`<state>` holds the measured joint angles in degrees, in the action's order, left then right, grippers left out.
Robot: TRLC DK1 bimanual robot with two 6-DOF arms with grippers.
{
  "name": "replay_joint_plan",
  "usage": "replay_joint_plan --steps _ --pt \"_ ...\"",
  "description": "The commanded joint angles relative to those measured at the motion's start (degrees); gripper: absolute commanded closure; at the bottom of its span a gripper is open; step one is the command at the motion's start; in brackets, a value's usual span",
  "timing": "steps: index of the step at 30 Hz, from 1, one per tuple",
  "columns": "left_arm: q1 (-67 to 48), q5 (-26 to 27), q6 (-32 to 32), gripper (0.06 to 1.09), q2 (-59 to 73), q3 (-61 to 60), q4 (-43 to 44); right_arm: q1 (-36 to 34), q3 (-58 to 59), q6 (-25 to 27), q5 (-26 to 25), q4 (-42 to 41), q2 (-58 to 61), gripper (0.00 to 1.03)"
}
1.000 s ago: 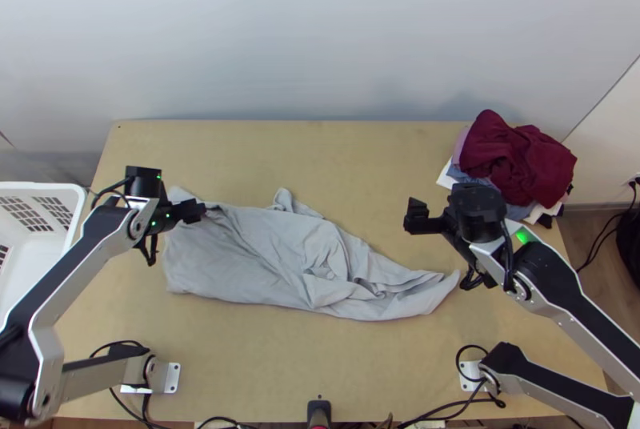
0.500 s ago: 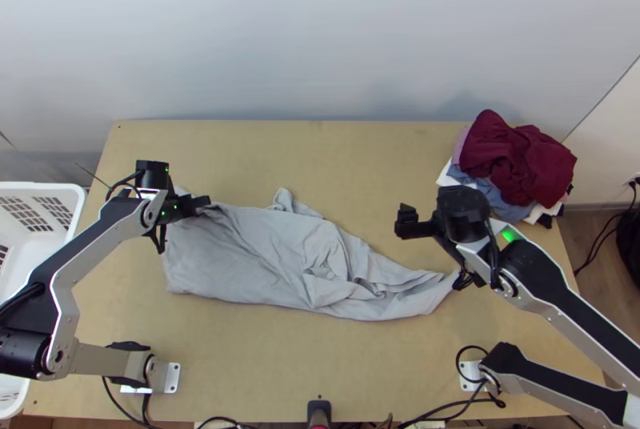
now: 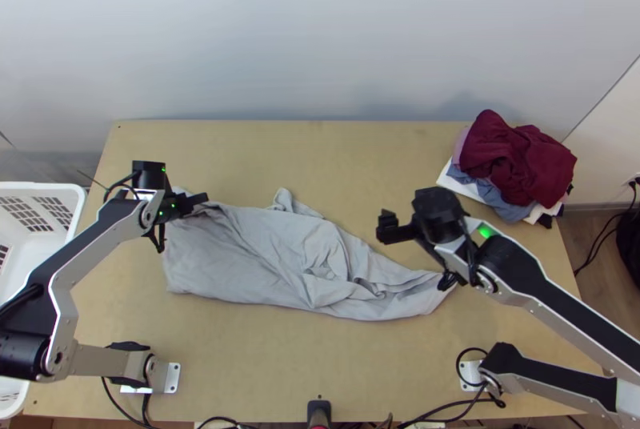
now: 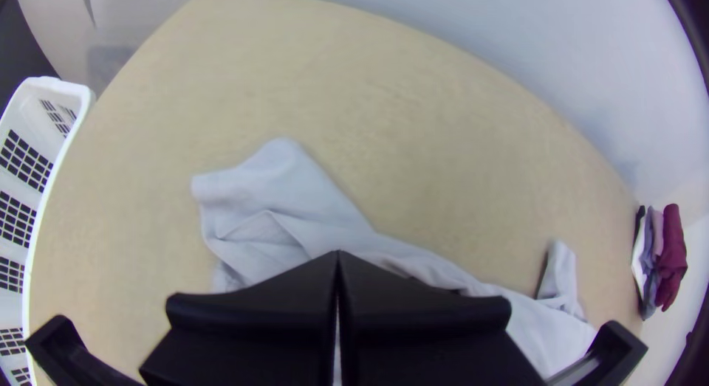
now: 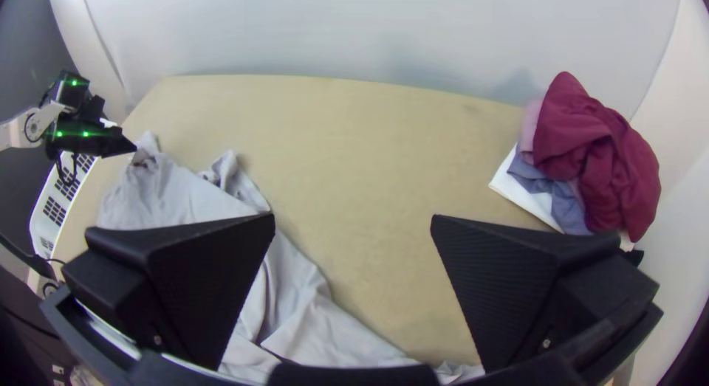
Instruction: Fold the t-shirt
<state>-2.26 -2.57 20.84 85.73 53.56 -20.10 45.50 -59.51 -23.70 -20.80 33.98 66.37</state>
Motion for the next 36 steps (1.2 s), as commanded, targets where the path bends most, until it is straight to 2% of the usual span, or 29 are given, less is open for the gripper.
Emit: replay_joint_plan --steps 1,7,13,19,27,36 --pt "0.24 0.11 0.78 1.05 -4.17 1.81 -1.79 5.57 2.11 -0.38 0.05 0.39 1.31 0.05" --pt "0.42 0.11 1.22 1.05 -7.34 5.94 -5.65 10.32 5.28 -2.14 8.32 0.83 2.63 0.10" --pt "0.59 0.11 1.57 1.05 -7.69 8.93 -8.64 13.57 2.82 -3.10 9.02 0.04 9.74 0.10" --pt "1.38 0.11 1.57 1.05 -9.01 10.60 -10.75 16.56 1.50 -4.60 9.90 -5.24 15.72 0.10" --pt "1.30 0.11 1.57 1.05 -8.92 10.25 -11.72 17.79 -3.34 -8.02 14.03 -5.94 25.65 0.10" --pt "1.30 0.02 1.40 1.05 -7.86 10.78 -12.07 19.81 -8.52 -8.55 19.39 -4.88 32.68 0.10"
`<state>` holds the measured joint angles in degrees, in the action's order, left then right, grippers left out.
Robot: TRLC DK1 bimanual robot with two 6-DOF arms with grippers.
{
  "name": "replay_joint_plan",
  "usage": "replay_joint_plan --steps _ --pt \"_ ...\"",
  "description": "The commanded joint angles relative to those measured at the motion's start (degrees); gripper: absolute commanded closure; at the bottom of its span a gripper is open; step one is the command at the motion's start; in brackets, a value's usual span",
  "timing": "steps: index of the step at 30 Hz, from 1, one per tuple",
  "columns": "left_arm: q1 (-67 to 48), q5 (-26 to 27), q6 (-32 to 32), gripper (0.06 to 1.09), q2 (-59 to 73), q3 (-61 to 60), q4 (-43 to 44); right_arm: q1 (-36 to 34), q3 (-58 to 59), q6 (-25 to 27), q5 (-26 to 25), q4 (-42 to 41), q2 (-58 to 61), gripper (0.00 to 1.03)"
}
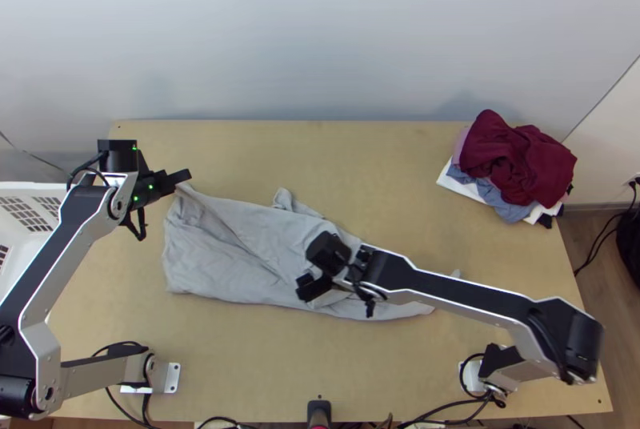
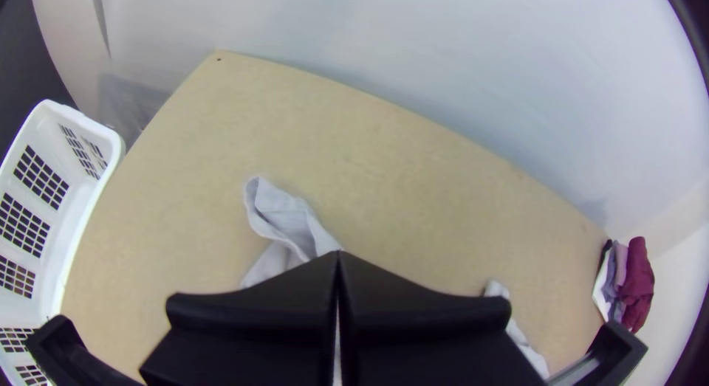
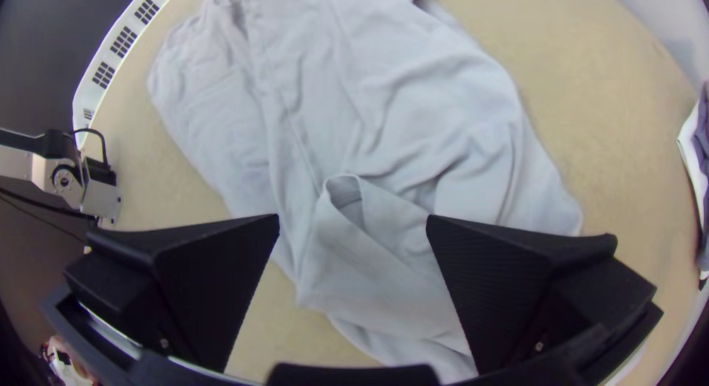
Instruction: Fold the t-shirt
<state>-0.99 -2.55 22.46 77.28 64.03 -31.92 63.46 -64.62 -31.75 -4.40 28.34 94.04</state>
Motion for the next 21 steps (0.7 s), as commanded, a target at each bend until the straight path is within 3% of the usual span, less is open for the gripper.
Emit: replay_joint_plan --steps 1,6,10,13,16,19,21 --pt "0.03 0.00 -0.22 1.05 0.60 0.31 -0.33 2.19 -3.67 -0.51 3.17 0.84 5.36 0.10" --pt "0.29 -0.18 -0.22 1.05 0.51 -0.05 -0.86 2.28 -3.76 -0.51 3.26 0.75 7.39 0.11" --pt "0.56 -0.18 -0.22 1.05 0.24 -0.84 -0.86 1.58 -3.41 -0.51 3.26 0.75 8.70 0.23" --pt "0.56 -0.09 -0.22 1.05 0.16 -1.10 -0.77 1.05 -3.32 -0.07 2.56 0.14 9.06 0.44" --pt "0.56 -0.18 -0.31 1.05 -0.11 -0.84 -0.77 0.96 -3.85 3.18 -0.69 -0.56 9.06 0.80" --pt "0.73 -0.09 -0.40 1.05 -0.46 -0.57 -0.77 0.79 -4.02 7.14 -0.78 -0.48 8.35 0.99" --pt "0.73 -0.09 -0.40 1.05 -0.81 -0.31 -0.77 0.35 -3.85 7.75 -1.05 -0.12 7.12 1.00"
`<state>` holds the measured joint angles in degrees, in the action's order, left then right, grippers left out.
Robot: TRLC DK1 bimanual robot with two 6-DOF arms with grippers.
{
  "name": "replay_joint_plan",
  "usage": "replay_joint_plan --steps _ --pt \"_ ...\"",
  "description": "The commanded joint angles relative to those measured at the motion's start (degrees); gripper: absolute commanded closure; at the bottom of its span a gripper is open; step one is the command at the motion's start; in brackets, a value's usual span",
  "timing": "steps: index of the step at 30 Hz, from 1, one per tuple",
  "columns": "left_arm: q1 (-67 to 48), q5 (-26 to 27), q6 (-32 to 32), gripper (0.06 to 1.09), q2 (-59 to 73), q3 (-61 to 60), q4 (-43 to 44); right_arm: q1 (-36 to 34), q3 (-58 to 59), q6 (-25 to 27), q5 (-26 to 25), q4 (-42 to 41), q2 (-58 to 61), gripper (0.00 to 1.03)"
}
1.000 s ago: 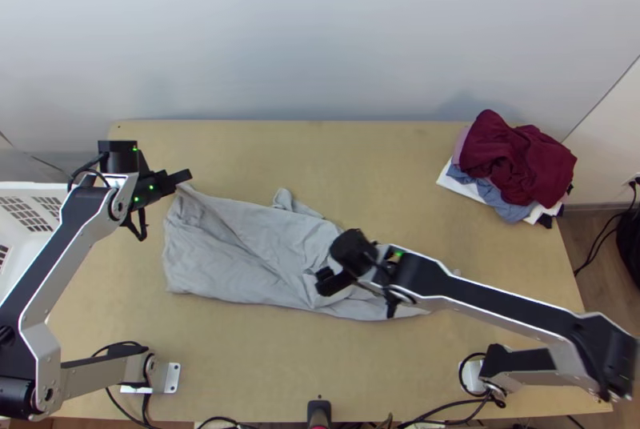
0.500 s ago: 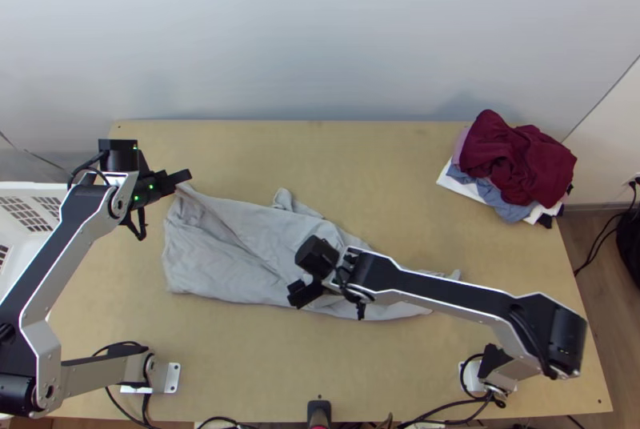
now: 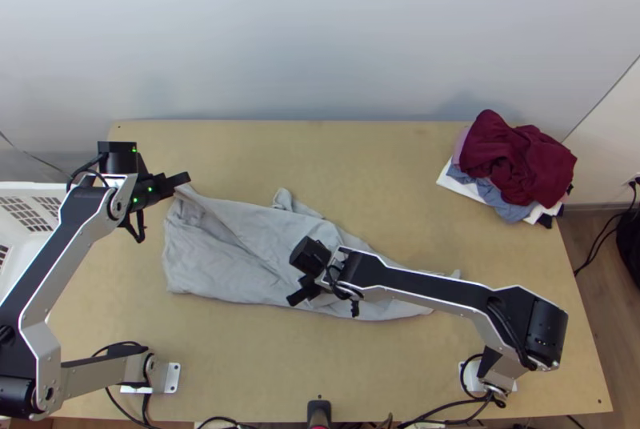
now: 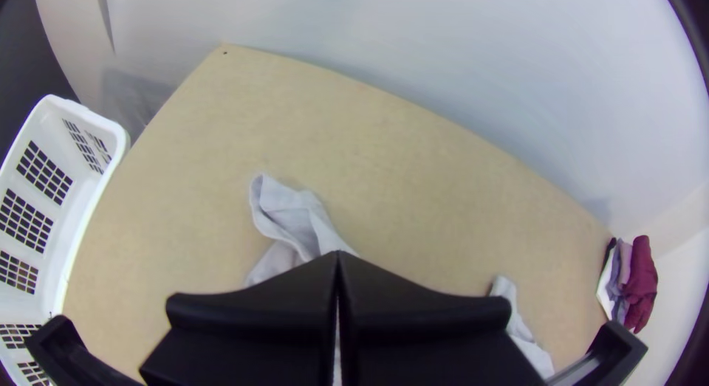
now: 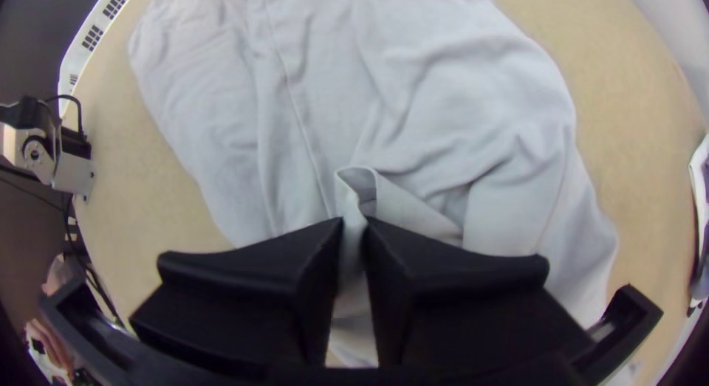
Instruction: Fold the t-shirt
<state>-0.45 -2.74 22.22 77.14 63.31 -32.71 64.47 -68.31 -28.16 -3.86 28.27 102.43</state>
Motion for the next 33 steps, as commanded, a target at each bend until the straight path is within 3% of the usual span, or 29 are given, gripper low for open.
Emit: replay_joint_plan --steps 1,6,8,15,20,28,33 --pt "0.27 0.11 -0.16 1.05 -0.86 0.68 0.01 -1.01 -0.07 4.52 -1.86 0.12 -2.33 1.00" --pt "0.62 0.11 0.11 1.05 -2.35 3.66 -0.25 -6.11 -2.61 6.10 -5.46 1.61 -9.00 1.00" --pt "1.41 0.11 0.19 1.05 -2.88 5.86 -0.69 -9.71 -7.18 6.63 -6.60 5.74 -10.59 1.00" --pt "3.79 -0.33 0.11 1.05 -5.60 14.39 -2.62 -20.79 -18.79 8.65 -7.30 10.49 -17.18 1.00" --pt "5.19 -1.48 -0.24 1.05 -7.53 22.30 -3.94 -23.60 -26.34 8.74 -12.23 13.39 -20.08 1.00" --pt "6.69 -5.69 -3.58 1.05 -8.85 34.07 -4.03 -26.67 -34.61 13.57 -21.81 13.56 -24.83 1.00" --pt "6.69 -9.47 -5.52 1.05 -8.68 42.34 -3.24 -27.03 -35.84 21.83 -28.57 7.76 -28.96 1.00"
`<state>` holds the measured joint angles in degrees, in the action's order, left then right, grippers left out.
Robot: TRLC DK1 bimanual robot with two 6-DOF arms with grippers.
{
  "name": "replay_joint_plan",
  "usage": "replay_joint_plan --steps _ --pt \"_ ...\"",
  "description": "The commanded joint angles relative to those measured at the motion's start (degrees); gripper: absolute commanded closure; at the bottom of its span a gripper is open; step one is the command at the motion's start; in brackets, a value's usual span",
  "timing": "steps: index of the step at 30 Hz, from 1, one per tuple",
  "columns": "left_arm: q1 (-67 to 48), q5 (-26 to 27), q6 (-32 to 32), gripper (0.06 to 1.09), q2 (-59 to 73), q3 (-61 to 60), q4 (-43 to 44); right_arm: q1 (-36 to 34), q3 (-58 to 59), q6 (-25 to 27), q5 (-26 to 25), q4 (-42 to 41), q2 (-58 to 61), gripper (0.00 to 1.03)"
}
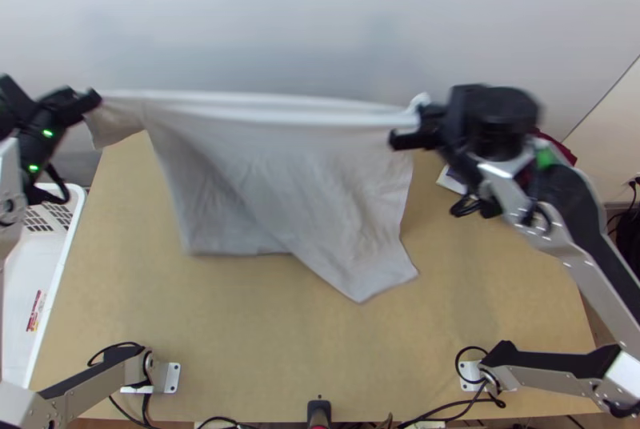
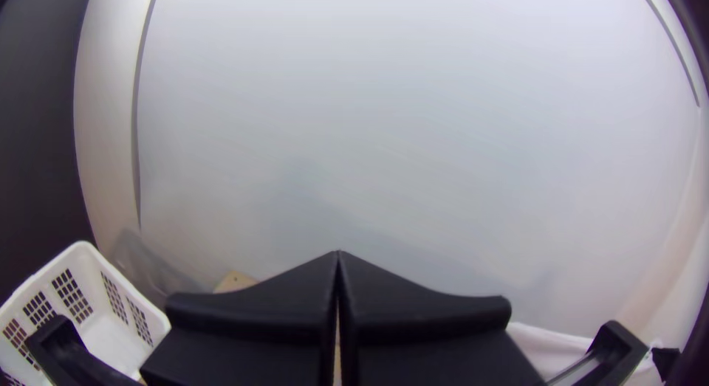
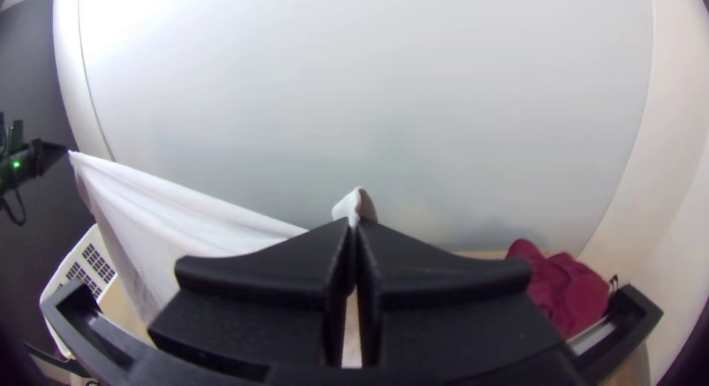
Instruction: Fold the t-shirt
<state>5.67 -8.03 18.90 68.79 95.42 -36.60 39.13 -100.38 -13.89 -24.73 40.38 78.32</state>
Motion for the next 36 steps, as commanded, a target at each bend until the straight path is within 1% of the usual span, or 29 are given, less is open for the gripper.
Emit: replay_joint_plan --steps 1,5,7,9,11,15,18,23,27,33,35,36 --pt "0.48 -4.80 -2.20 1.05 -0.33 11.90 0.74 -1.69 -3.51 9.41 -8.93 -6.28 -5.73 1.00" --pt "0.13 -7.79 -3.43 1.05 -0.59 17.44 2.15 -1.78 -2.37 15.91 -12.45 -12.70 -9.07 1.00" --pt "0.13 -7.88 -4.31 1.05 -0.94 20.07 2.15 -1.96 -1.14 18.81 -13.59 -16.03 -10.91 1.00" --pt "-0.13 -7.79 -5.27 1.05 -1.56 21.83 1.97 -2.31 0.27 21.10 -13.85 -18.85 -12.67 1.00" --pt "-0.93 -7.79 -6.50 1.05 -2.70 21.65 1.71 -2.57 1.15 21.71 -13.94 -19.02 -14.08 1.00" --pt "-1.01 -7.79 -6.50 1.05 -3.49 21.83 1.44 -2.57 2.38 23.47 -13.94 -20.25 -16.27 1.00" --pt "-1.19 -8.14 -6.24 1.05 -3.67 21.92 1.44 -1.78 2.56 27.43 -14.56 -25.09 -16.89 1.00" --pt "-1.98 -8.14 -3.78 1.05 -3.84 20.77 -1.02 1.91 2.91 35.42 -15.43 -34.49 -16.54 1.00" --pt "-5.32 -8.14 -0.61 1.05 -4.11 16.56 -4.62 2.96 2.91 37.01 -15.87 -37.13 -15.83 1.00" --pt "-15.60 -8.14 1.93 1.03 -4.63 5.48 -3.74 2.88 3.35 37.18 -16.67 -37.48 -15.83 1.00" --pt "-20.09 -8.14 2.73 0.93 -3.23 3.11 -3.39 2.53 4.58 37.18 -17.02 -37.48 -16.45 1.00" --pt "-22.28 -8.14 3.17 0.90 -2.17 2.05 -2.78 2.17 5.63 37.18 -17.02 -37.48 -16.98 1.00"
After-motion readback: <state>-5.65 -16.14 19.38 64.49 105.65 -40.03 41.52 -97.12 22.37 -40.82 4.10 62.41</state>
